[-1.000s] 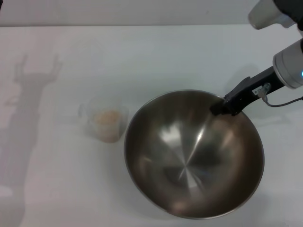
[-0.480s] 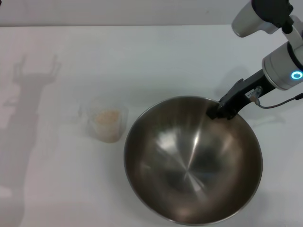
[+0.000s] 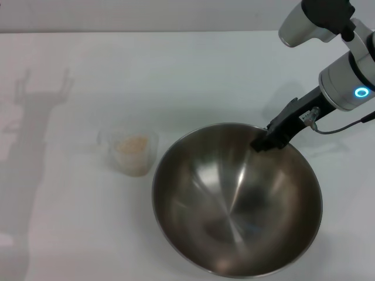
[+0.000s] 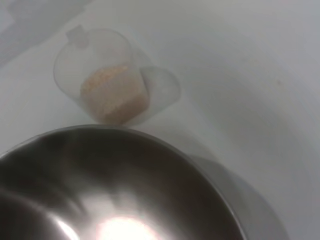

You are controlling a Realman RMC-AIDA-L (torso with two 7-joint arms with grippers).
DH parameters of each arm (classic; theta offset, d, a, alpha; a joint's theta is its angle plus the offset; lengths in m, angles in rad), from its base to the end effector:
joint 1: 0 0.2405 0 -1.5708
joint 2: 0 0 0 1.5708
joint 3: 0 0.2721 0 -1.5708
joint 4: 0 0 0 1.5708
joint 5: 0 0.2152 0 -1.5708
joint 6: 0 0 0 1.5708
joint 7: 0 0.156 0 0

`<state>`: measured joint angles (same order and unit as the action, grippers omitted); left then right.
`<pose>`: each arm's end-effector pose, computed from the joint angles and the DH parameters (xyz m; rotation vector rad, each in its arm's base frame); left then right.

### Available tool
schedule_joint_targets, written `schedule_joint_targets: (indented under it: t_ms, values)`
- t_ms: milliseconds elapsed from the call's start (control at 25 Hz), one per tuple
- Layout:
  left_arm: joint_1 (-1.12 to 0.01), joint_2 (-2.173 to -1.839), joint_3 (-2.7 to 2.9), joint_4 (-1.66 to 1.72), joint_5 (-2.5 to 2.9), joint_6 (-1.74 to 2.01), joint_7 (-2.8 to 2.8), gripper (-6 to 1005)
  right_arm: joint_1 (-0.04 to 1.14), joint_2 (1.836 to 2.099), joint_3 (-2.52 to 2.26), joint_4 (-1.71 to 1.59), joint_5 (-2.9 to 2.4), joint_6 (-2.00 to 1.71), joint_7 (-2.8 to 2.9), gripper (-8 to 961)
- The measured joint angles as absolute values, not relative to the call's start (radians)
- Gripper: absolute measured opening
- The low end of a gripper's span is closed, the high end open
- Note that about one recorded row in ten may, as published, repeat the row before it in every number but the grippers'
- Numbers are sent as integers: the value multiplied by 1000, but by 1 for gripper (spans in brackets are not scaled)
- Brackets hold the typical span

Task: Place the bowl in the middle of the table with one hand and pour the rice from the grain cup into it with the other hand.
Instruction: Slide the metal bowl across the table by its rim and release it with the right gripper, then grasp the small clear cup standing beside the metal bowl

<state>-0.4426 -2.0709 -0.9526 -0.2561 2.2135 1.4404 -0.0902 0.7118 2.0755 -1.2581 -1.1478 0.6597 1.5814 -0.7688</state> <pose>-0.3012 0.3568 0.0246 -1.3187 -0.3296 -0.9573 0.1871 0.3813 -0.0286 -2.7891 0.8905 -0.3978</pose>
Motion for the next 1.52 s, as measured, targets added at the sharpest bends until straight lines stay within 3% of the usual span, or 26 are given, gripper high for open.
schedule_joint_targets:
  t_ms: [120, 320, 560, 800, 1080, 1200, 1360, 1400, 1520]
  values:
    - [-442, -2071, -953, -256, 2213, 1442, -91, 862, 711, 2075, -1267, -1166, 653, 1580, -769, 110]
    - [-438, -2071, -953, -259, 2214, 1448, -90, 862, 696, 2077, -1298, -1216, 653, 1560, -776, 331]
    - [-423, -2071, -953, -258, 2213, 1456, -89, 861, 690, 2078, -1300, -1298, 681, 1528, -801, 476]
    - [-411, -2071, -955, -256, 2213, 1465, -89, 861, 667, 2080, -1310, -1394, 730, 1392, -855, 476]
    - [-402, -2071, -956, -256, 2214, 1465, -88, 861, 531, 2082, -1372, -1437, 907, 997, -1027, 476]
    - [-397, -2072, -952, -256, 2216, 1464, -97, 861, 402, 2084, -1507, -1438, 1004, 634, -1182, 476]
    - [-383, -2075, -945, -261, 2222, 1464, -99, 861, 319, 2087, -1658, -1415, 1099, 295, -1337, 476]
    - [-379, -2074, -944, -264, 2222, 1464, -99, 861, 285, 2088, -1764, -1388, 1138, 49, -1408, 475]
    - [-373, -2073, -944, -269, 2223, 1465, -99, 861, 274, 2089, -1881, -1344, 1144, -192, -1420, 475]
